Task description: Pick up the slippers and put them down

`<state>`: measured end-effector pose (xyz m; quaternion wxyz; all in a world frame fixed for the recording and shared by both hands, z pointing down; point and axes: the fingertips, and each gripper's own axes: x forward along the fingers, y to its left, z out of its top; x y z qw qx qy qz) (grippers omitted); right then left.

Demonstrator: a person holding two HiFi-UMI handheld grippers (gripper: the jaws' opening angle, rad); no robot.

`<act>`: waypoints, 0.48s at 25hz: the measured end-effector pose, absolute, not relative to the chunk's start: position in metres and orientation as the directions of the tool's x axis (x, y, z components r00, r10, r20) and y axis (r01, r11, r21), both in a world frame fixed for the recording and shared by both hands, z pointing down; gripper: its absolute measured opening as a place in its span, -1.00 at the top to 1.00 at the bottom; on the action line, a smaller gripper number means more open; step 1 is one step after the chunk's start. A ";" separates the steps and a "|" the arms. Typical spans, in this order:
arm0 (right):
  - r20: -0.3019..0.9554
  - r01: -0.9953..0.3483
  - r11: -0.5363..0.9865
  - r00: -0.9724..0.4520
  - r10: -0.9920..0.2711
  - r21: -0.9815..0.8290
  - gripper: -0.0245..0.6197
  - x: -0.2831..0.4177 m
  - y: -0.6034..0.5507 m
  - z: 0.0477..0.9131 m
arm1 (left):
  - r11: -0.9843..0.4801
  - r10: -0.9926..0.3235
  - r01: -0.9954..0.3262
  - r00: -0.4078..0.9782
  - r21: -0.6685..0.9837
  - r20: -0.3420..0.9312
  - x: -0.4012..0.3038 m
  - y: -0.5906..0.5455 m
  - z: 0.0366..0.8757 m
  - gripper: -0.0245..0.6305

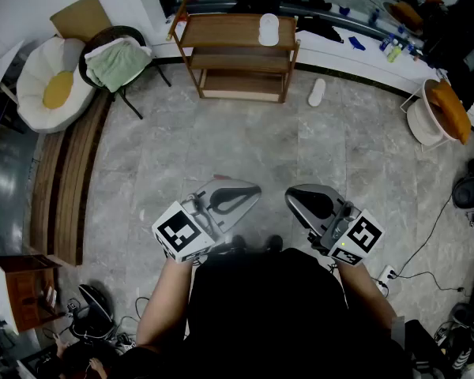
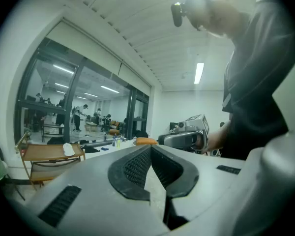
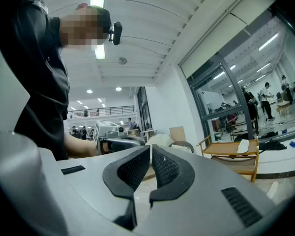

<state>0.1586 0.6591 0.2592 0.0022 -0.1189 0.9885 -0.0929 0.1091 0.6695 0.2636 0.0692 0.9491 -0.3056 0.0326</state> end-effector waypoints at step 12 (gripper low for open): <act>-0.028 -0.217 0.955 -0.973 -0.227 -0.203 0.82 0.188 0.635 0.253 | -0.800 -0.571 -0.583 0.812 0.140 0.119 0.142 0.645 0.267 0.89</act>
